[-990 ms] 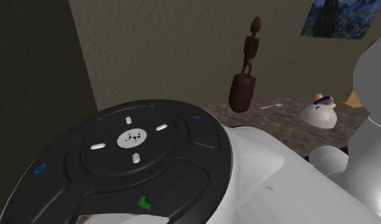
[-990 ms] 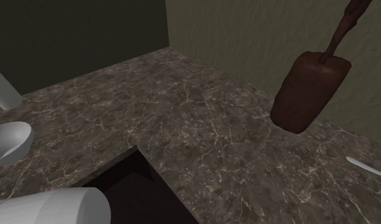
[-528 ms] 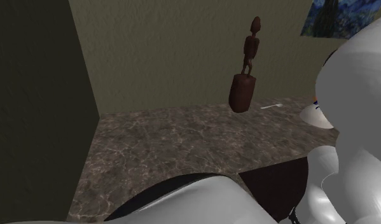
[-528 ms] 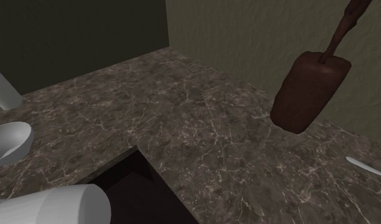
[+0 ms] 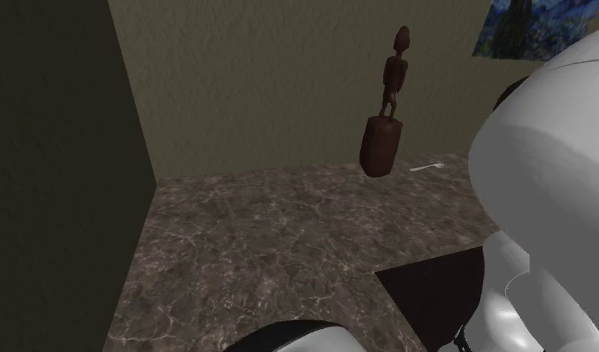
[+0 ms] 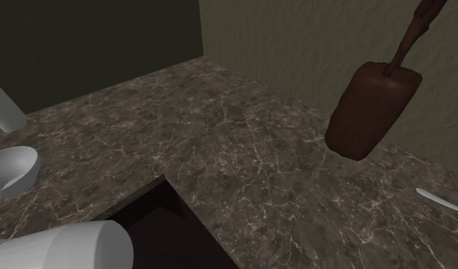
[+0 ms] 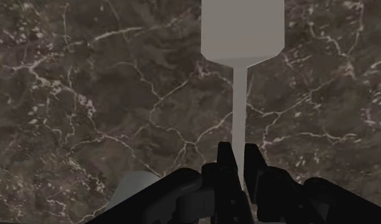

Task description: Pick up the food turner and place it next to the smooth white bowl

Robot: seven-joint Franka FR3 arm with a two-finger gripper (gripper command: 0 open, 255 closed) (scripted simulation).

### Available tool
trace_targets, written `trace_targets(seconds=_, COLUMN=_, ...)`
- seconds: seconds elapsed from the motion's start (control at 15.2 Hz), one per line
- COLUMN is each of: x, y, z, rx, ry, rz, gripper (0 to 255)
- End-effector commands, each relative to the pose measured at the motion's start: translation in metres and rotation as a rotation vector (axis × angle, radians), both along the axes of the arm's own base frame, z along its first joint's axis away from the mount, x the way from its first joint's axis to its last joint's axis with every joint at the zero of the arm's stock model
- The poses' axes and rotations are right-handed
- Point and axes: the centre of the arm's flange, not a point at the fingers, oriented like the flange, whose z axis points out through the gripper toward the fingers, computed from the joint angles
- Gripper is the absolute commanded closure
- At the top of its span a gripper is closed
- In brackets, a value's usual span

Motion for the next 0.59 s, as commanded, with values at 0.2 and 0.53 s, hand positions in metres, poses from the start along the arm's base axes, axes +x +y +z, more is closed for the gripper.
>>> trace_targets(seconds=0.2, x=0.000, y=-0.001, z=-0.027, rx=0.000, ry=0.000, rz=0.000, gripper=255)
trace_targets(seconds=0.53, x=0.000, y=-0.001, z=-0.054, rx=0.000, ry=0.000, rz=0.000, gripper=255)
